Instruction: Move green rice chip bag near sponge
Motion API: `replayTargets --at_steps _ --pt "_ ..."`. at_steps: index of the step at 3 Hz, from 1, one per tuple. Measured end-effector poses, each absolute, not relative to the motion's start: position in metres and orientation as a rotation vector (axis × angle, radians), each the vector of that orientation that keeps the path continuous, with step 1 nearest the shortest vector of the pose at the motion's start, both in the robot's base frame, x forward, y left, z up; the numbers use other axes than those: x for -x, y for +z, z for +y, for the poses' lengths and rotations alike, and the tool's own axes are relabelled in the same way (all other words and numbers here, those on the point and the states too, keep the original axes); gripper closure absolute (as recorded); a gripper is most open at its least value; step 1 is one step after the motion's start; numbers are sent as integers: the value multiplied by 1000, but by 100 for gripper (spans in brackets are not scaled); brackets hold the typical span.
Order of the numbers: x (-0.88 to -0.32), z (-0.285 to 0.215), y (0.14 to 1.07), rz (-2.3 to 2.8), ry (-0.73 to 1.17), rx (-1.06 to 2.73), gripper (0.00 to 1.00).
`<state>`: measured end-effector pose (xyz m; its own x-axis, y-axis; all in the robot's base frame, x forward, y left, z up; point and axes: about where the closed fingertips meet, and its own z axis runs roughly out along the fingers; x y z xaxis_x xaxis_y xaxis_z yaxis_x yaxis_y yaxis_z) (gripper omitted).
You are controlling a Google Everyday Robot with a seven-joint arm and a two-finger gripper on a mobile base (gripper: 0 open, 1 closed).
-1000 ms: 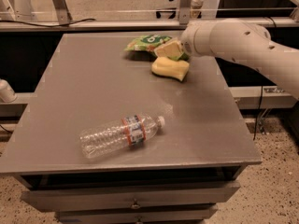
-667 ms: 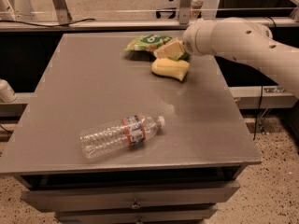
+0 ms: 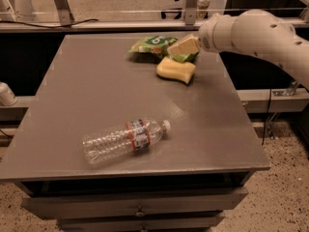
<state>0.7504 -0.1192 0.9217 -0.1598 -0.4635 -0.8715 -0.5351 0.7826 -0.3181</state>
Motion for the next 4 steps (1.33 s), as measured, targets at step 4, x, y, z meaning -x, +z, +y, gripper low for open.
replayTargets --at_steps 4 --pt "-725 -224 1027 1563 107 911 0"
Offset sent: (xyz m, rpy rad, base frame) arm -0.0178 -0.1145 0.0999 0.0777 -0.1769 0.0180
